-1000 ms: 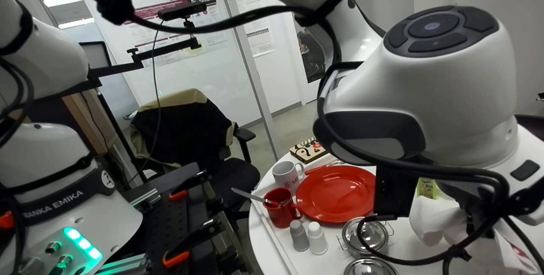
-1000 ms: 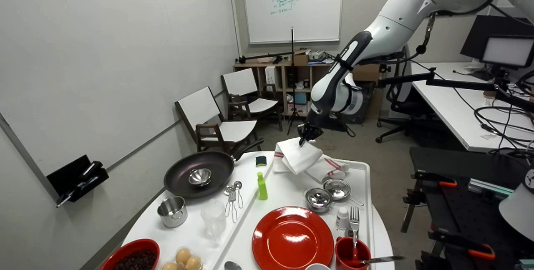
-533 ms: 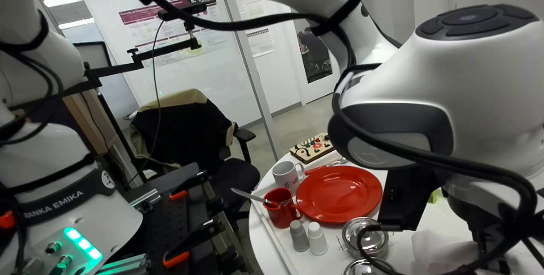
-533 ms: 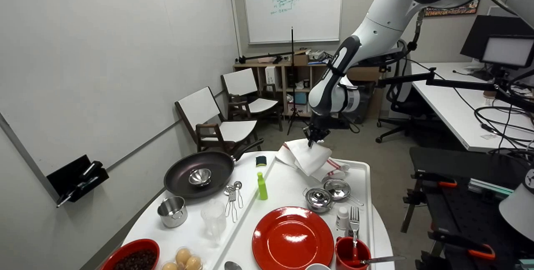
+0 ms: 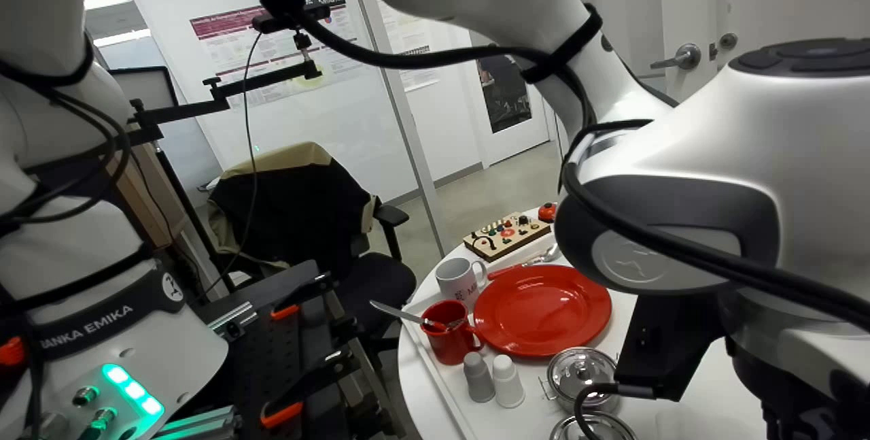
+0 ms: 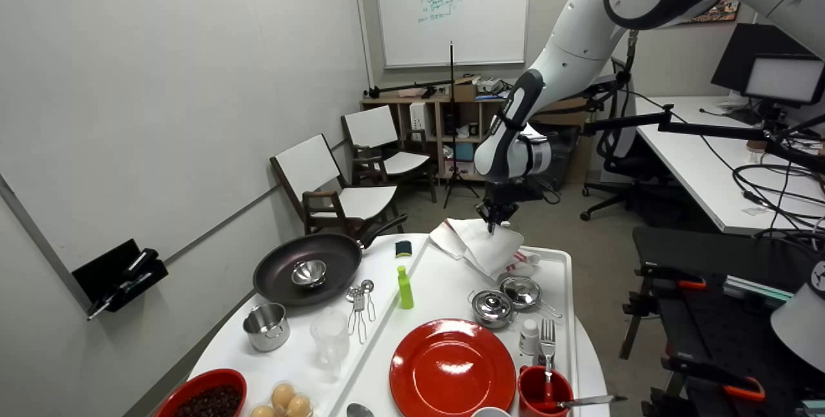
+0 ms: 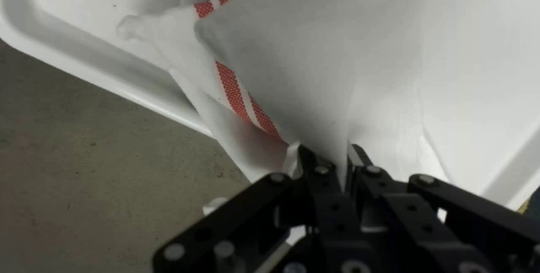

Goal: Pick up the cloth and clean the plate

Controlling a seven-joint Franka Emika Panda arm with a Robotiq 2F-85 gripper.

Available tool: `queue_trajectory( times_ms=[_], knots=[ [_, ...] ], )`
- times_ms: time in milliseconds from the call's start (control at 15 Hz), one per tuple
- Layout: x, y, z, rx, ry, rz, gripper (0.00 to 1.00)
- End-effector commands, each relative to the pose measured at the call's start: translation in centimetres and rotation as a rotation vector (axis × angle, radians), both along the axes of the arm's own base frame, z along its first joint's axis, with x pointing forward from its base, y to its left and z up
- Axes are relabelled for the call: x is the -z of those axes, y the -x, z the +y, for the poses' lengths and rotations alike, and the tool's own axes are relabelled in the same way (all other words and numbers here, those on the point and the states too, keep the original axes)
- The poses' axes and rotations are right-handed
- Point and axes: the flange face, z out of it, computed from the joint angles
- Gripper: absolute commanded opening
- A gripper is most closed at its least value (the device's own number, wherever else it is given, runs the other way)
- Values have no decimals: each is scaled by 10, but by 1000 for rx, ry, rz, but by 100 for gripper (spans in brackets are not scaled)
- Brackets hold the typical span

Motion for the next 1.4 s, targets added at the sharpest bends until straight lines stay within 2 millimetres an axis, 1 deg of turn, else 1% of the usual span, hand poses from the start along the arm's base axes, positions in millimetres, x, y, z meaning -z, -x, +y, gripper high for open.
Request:
queue_trajectory(
  times_ms=[0, 333, 667, 733, 800, 867, 1267, 1333],
  knots=[
    [16, -8, -3, 18, 10, 47, 2],
    [28, -12, 1, 7, 27, 72, 2],
    [34, -15, 2, -8, 35, 87, 2],
    [35, -15, 1, -13, 38, 90, 4],
    [35, -16, 1, -19, 39, 91, 33],
    [35, -16, 0, -18, 38, 93, 34],
    [38, -17, 1, -26, 35, 94, 75],
    [38, -16, 1, -27, 35, 94, 84]
  ],
)
